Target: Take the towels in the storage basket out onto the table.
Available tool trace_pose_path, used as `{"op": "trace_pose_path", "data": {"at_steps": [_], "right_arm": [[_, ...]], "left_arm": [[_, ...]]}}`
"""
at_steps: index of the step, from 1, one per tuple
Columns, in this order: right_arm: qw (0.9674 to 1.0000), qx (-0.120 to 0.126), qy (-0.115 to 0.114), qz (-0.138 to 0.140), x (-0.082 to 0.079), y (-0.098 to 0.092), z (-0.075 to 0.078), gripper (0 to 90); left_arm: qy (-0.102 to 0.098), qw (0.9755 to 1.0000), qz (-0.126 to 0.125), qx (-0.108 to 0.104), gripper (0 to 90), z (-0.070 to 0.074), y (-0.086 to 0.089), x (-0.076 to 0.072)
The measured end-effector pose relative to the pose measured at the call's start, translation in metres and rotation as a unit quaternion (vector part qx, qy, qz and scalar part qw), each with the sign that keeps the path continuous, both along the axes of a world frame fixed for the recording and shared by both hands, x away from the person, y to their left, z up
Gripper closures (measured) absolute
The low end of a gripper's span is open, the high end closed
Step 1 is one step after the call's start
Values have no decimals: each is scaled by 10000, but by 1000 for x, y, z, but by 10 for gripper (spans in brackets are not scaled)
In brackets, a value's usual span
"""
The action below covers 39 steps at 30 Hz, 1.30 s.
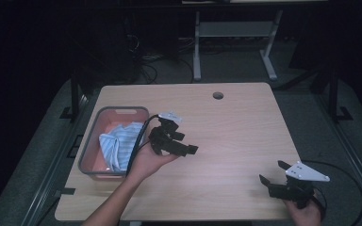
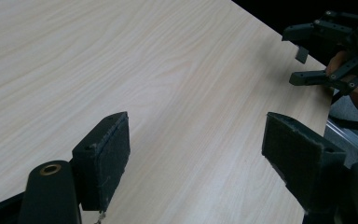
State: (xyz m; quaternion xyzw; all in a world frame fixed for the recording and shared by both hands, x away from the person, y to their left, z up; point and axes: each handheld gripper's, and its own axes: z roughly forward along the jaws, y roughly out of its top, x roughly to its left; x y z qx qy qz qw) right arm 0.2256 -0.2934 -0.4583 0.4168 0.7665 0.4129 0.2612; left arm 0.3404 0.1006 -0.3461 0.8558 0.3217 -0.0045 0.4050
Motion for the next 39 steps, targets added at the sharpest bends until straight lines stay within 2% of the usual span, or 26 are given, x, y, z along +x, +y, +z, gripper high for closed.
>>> {"op": "trace_pose_path", "data": {"at_steps": [8, 14, 15, 17, 21, 23, 31, 36, 39], "right_arm": [[10000, -5, -2, 1, 0, 0, 0, 141], [10000, -14, 0, 19, 0, 0, 0, 142], [10000, -14, -9, 16, 0, 1, 0, 141], [10000, -13, -4, 16, 0, 0, 0, 141], [10000, -11, 0, 8, 0, 0, 0, 141], [10000, -24, 2, 8, 0, 1, 0, 142], [10000, -68, -11, 41, 1, 3, 0, 142], [9999, -98, -14, 52, 1, 4, 0, 142], [10000, -71, -8, 44, 1, 5, 0, 142]], "left_arm": [[-2, 9999, 103, -21, 230, 12, 14, 7], [26, 9996, 242, -127, 237, 21, 29, 12], [127, 9994, 272, -198, 241, 22, 34, 14], [88, 9992, 359, -120, 242, 23, 40, 15], [100, 9986, 481, -174, 242, 25, 48, 16], [72, 9986, 505, -131, 242, 26, 54, 16], [115, 9967, 795, -61, 242, 30, 82, 16], [93, 9943, 1066, 14, 243, 29, 102, 16], [103, 9929, 1184, -23, 244, 28, 109, 16]]}}
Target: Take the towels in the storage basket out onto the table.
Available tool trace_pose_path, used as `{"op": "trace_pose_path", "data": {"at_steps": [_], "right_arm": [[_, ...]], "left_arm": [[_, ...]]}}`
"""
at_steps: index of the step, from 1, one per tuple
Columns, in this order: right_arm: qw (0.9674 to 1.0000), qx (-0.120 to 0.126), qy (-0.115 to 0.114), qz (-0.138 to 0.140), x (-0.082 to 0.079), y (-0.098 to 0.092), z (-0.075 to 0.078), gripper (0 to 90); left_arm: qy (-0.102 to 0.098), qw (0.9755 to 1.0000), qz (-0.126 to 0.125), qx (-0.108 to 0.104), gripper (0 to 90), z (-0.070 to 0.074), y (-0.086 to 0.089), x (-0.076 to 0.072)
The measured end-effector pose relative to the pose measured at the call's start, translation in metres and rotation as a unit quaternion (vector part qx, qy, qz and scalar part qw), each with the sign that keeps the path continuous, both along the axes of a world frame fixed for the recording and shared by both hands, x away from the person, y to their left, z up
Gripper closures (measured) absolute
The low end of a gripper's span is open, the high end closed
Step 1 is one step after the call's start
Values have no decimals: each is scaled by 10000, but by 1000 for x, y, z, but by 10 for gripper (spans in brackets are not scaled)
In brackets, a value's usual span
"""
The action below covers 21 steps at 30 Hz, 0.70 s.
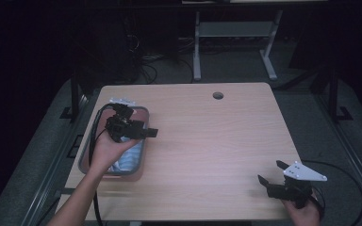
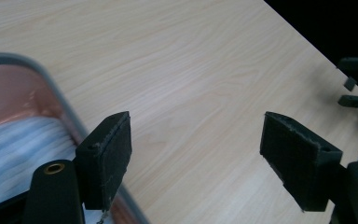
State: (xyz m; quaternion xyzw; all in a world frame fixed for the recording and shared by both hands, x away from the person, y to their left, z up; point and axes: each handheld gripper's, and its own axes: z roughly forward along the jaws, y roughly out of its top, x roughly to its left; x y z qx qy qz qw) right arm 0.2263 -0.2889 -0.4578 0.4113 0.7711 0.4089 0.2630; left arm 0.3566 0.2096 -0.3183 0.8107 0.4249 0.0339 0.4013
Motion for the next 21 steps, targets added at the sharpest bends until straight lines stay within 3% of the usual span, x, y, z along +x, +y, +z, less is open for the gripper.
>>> {"op": "trace_pose_path", "data": {"at_steps": [13, 17, 21], "right_arm": [[10000, -14, 14, 8, 0, 1, 0, 142], [10000, -36, 12, 15, 0, 1, 0, 142], [10000, -32, 17, 24, 0, 2, 0, 142]], "left_arm": [[134, 9980, 619, -38, 246, -13, 46, 2], [181, 9964, 830, -24, 246, -19, 58, 3], [262, 9932, 1119, 196, 246, -29, 73, 4]]}}
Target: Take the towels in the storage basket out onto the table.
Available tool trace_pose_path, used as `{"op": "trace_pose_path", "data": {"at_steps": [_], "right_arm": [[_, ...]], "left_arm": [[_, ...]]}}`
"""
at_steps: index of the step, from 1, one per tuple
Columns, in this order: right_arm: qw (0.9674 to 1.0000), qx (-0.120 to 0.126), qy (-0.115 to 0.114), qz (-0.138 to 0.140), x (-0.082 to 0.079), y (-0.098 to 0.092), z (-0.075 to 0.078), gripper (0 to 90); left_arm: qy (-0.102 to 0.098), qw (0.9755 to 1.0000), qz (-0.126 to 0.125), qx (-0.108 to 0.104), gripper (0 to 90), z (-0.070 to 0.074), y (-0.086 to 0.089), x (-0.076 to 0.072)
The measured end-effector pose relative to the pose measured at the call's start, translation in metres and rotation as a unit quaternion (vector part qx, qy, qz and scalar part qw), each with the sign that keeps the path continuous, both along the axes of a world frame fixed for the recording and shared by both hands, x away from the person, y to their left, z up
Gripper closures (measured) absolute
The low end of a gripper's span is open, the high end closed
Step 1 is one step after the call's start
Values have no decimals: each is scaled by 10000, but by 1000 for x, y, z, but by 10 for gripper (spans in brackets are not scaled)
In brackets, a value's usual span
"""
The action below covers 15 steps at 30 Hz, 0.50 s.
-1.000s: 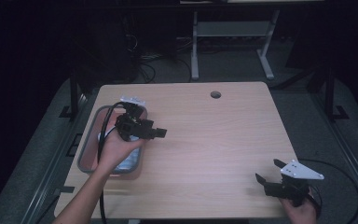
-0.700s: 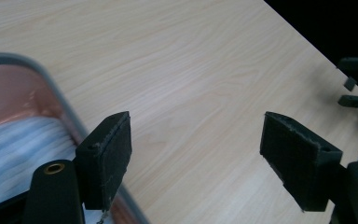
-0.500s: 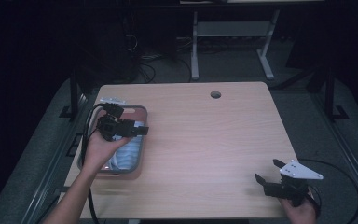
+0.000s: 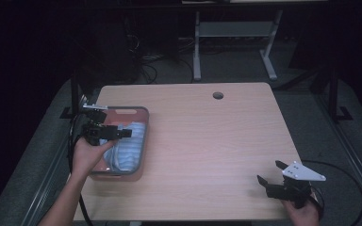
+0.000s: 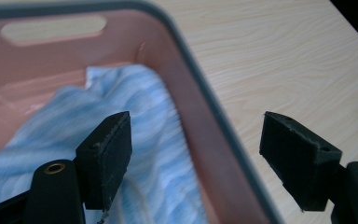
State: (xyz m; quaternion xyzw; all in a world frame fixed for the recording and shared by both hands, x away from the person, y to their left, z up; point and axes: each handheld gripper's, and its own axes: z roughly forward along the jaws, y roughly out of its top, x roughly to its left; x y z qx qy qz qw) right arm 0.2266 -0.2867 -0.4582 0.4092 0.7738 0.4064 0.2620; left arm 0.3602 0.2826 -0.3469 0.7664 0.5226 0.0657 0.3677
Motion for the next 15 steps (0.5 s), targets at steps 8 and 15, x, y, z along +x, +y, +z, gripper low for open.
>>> {"op": "trace_pose_path", "data": {"at_steps": [8, 15], "right_arm": [[10000, 2, -4, 16, 0, 1, 0, 141], [10000, -15, 17, 21, 0, 2, 0, 141]], "left_arm": [[162, 9982, 469, 347, 245, -16, 14, -1], [420, 9958, 565, 590, 280, -33, 7, 3]]}}
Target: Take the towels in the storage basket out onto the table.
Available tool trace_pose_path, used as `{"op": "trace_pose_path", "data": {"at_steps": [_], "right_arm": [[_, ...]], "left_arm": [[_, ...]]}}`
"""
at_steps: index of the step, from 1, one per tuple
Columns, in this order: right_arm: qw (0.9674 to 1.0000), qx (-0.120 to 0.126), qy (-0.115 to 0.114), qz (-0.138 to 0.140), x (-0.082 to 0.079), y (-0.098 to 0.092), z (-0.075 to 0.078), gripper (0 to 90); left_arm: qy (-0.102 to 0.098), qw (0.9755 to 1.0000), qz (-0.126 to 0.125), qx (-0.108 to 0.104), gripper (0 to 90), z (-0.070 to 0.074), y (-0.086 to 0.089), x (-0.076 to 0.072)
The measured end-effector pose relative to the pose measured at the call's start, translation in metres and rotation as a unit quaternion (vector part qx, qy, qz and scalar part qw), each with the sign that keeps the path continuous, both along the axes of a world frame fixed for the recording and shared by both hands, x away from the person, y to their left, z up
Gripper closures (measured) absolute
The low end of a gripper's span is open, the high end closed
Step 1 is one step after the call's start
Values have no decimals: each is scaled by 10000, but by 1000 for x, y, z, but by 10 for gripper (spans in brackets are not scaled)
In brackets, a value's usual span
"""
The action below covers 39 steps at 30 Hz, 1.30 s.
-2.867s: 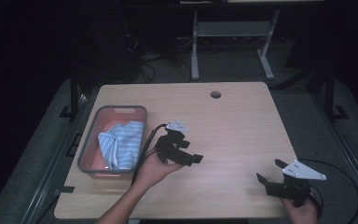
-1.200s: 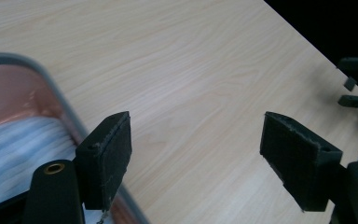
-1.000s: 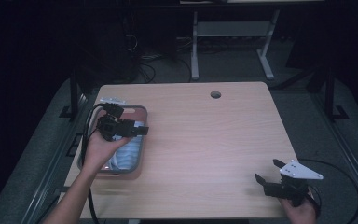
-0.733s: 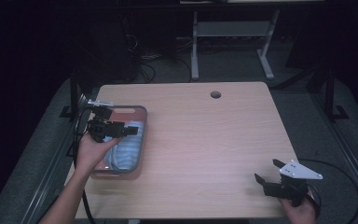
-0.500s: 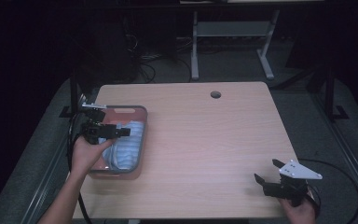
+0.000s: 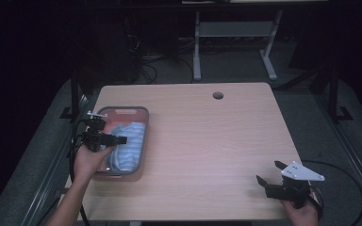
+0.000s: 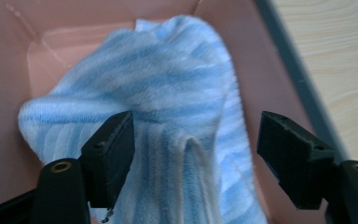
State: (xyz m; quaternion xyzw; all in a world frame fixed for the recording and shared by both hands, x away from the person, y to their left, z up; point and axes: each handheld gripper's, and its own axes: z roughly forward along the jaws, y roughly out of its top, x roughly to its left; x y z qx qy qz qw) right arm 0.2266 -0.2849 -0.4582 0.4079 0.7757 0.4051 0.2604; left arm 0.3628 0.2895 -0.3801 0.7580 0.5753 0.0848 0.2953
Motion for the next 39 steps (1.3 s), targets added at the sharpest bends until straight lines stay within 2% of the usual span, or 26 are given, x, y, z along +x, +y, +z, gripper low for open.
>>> {"op": "trace_pose_path", "data": {"at_steps": [4, 9, 12, 14, 15, 17, 19, 21, 22, 24, 25, 26, 27, 28, 31, 35, 36, 37, 38, 39], "right_arm": [[10000, 4, -7, 8, 0, 0, -1, 142], [10000, 16, -7, 9, 0, 0, 0, 142], [10000, 12, -11, 20, 0, 0, 0, 142], [10000, 21, -21, 6, -1, -1, 0, 142], [10000, 21, -21, 6, -1, -1, 0, 142], [10000, 7, -23, 26, -1, -1, 1, 141], [10000, 24, -37, 19, -1, -1, 1, 142], [10000, 6, -46, 34, -1, -1, 1, 142], [10000, 6, -46, 34, -1, -1, 1, 142], [10000, 6, -36, 45, -1, 0, 1, 142], [10000, 24, -48, 27, -1, 0, 1, 142], [10000, 23, -42, 30, -1, 0, 1, 141], [10000, 21, -38, 31, -1, 0, 2, 142], [10000, 18, -43, 36, -2, 0, 2, 142], [10000, 36, -64, 44, -2, -1, 2, 142], [10000, 37, -39, 17, -2, -2, 1, 142], [10000, 44, -47, 24, -2, -1, 1, 142], [10000, 22, -58, 31, -2, -1, 1, 142], [10000, 16, -65, 33, -2, -1, 1, 142], [10000, 50, -47, 22, -2, -1, 1, 142]], "left_arm": [[108, 9998, 102, 103, 287, -5, -2, 2], [408, 9989, 84, 213, 293, -16, -7, 8], [516, 9976, 87, 460, 301, -21, -11, 12], [678, 9951, 81, 709, 307, -26, -14, 15], [678, 9951, 81, 709, 316, -26, -14, 15], [761, 9934, 93, 848, 324, -28, -16, 17], [799, 9919, 101, 980, 383, -29, -18, 18], [895, 9891, -4, 1174, 459, -30, -19, 20], [907, 9884, 0, 1215, 459, -30, -21, 20], [956, 9847, -127, 1449, 519, -30, -26, 21], [957, 9840, -143, 1497, 563, -30, -28, 21], [977, 9813, -200, 1643, 582, -31, -31, 21], [977, 9813, -200, 1643, 593, -31, -31, 21], [995, 9801, -233, 1699, 606, -32, -33, 21], [995, 9786, -289, 1777, 642, -32, -35, 21], [1018, 9795, -252, 1719, 672, -31, -32, 22], [1010, 9805, -249, 1665, 680, -30, -31, 22], [965, 9830, -225, 1545, 684, -27, -28, 21], [931, 9842, -230, 1487, 689, -26, -26, 20], [931, 9842, -230, 1487, 692, -26, -26, 20]]}}
